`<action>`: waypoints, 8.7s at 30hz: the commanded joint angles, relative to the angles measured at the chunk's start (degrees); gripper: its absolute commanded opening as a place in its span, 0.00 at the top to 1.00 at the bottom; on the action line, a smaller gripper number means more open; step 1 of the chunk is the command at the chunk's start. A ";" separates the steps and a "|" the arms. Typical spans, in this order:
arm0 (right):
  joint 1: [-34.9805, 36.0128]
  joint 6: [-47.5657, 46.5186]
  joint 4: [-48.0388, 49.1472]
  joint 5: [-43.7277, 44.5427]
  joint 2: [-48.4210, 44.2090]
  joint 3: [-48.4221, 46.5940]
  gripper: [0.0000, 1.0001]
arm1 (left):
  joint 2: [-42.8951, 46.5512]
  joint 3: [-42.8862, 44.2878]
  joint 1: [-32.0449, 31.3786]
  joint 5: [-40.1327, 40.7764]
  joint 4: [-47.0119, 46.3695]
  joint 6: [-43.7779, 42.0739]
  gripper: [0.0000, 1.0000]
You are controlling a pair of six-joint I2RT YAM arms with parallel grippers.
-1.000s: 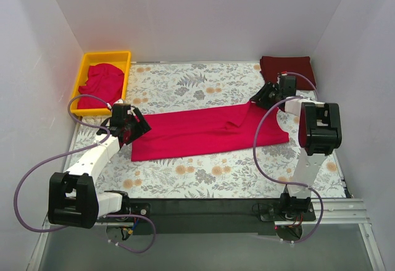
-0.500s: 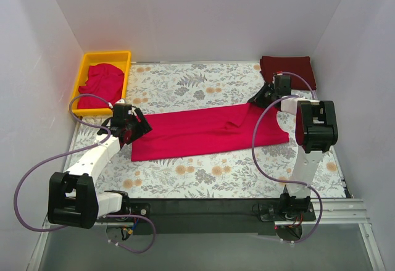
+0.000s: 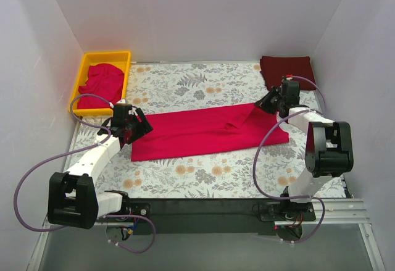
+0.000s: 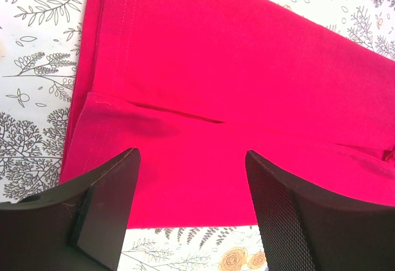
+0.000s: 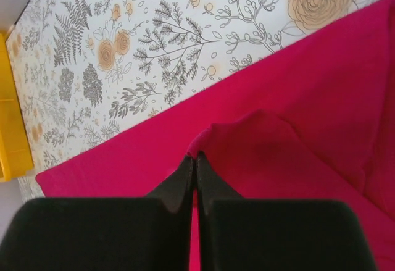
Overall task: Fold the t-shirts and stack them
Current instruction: Fold the tshirt
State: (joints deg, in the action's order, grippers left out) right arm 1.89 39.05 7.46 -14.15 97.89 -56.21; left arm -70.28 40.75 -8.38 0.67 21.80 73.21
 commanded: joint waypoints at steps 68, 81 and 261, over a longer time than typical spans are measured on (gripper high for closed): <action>24.74 -48.80 -11.24 18.81 -0.77 -0.13 0.79 | 1.55 -1.02 -0.76 -2.51 -1.06 -1.75 0.31; 24.74 -48.28 -11.33 18.55 -1.03 -1.19 0.79 | 1.55 -1.11 -0.76 -2.69 -1.15 -1.75 0.31; 13.85 -30.34 -5.08 -7.73 30.33 -34.12 0.57 | -2.32 8.03 -16.84 18.14 1.75 2.20 0.13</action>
State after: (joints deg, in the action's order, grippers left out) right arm 16.38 11.97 1.85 -22.41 124.22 -83.70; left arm -73.23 49.10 -25.78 18.68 24.77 76.71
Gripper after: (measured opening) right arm 0.423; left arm 0.872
